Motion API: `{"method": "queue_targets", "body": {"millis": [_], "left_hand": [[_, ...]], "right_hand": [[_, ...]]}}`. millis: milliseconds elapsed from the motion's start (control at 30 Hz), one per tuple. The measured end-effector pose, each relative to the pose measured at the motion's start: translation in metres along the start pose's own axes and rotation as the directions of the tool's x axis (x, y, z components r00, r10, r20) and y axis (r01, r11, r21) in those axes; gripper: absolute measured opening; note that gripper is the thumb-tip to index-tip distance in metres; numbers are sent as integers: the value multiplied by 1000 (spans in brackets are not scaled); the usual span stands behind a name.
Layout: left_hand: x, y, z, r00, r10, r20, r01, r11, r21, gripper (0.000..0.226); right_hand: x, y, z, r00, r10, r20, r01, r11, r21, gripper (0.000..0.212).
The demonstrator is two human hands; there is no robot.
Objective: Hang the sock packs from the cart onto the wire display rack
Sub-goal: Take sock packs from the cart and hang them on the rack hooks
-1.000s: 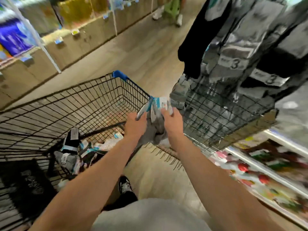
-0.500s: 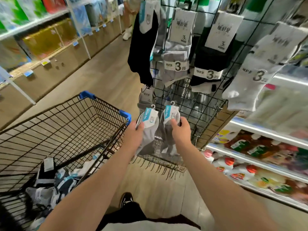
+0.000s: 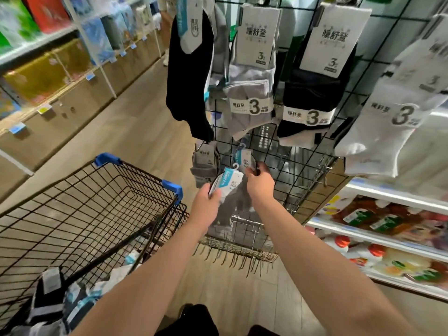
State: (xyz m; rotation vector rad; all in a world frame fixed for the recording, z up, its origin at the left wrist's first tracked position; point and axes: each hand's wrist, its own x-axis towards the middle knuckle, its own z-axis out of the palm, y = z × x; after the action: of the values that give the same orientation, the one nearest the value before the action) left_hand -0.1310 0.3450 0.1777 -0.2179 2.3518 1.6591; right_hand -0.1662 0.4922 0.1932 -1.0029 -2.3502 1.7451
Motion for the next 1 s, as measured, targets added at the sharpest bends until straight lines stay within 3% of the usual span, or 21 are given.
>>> {"method": "queue_targets", "body": {"millis": [333,400,500,567,667,833,1000], "left_hand": [[22,-10,9,1000,1,20,-1,1000,9,24],[22,-9,11,1000,-2,31,3,1000,-24,26],[23,-6,17,999,4,33,-3,999,-38,34],[23,-2,22,1000,2,28,-1,998,-57,41],[25,6,26,1000,20,9,-19,996,-85,36],[34,18,30,999,27,-40,-31,995,-91,42],[47,25,36,998,54,-42,-56,997,-54,15]], "right_hand": [[15,-1,11,997,76,24,-78,996,51,33],[8,5,13,999,49,-18,-48,995,86,35],[-13,15,8,993,-6,-120,31,976,213,19],[-28,24,4,997,-46,-62,61,961,270,23],[-35,29,-1,995,-100,14,96,977,193,24],[-25,12,4,996,-64,-64,75,980,182,46],[-15,5,10,986,-99,-137,116,986,120,40]]}}
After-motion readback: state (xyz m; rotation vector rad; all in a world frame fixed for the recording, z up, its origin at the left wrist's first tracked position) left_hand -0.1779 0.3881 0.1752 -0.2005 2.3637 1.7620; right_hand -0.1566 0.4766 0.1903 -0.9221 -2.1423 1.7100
